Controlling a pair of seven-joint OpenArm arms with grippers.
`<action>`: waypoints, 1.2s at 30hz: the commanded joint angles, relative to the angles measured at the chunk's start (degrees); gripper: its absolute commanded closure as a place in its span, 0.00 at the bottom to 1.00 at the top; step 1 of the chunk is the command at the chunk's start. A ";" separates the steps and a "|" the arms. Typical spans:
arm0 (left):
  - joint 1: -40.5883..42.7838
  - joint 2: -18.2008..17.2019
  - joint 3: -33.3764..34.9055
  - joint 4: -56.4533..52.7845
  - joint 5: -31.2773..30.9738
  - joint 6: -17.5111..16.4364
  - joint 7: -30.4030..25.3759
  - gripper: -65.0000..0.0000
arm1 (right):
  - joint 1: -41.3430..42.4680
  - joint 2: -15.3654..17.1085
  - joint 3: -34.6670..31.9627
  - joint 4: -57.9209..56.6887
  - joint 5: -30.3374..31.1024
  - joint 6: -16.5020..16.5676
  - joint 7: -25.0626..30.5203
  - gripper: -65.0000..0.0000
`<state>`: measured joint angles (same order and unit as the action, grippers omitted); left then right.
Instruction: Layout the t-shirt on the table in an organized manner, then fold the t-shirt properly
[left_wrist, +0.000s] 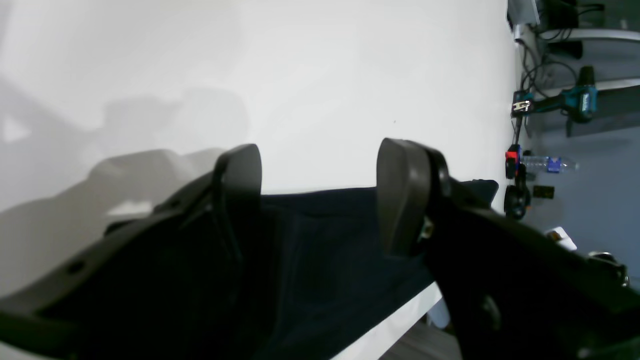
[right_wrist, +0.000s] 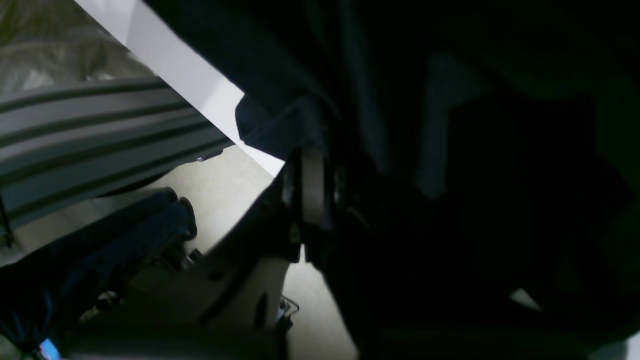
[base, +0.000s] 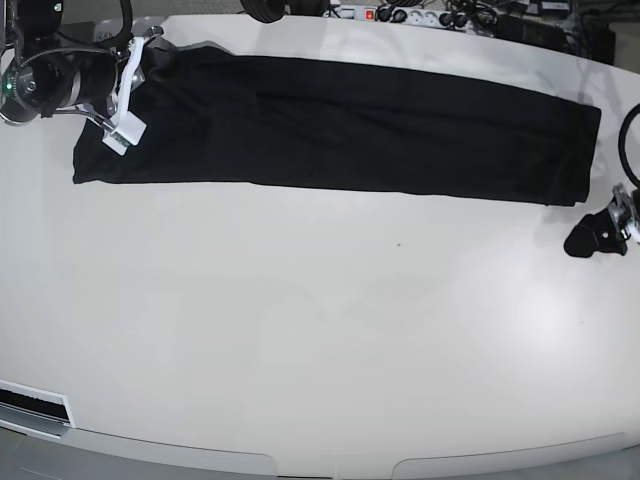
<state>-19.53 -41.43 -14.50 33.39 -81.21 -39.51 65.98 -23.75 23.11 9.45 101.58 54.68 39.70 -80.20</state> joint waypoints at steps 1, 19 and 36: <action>-1.55 -1.88 -1.77 0.63 -1.84 -0.49 -0.26 0.43 | 0.44 0.87 1.57 1.36 0.76 0.30 0.20 1.00; 2.12 -4.31 -13.00 0.63 3.37 -0.49 0.48 0.43 | -0.55 -0.57 20.46 2.51 7.52 0.30 0.48 0.79; 2.93 -4.44 -13.00 0.63 3.39 -0.49 0.50 0.43 | -3.23 -3.82 21.35 2.71 2.40 -1.09 9.77 0.55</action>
<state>-15.84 -43.99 -27.07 33.34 -76.49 -39.53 67.09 -26.87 18.83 30.46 103.22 55.92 38.87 -70.59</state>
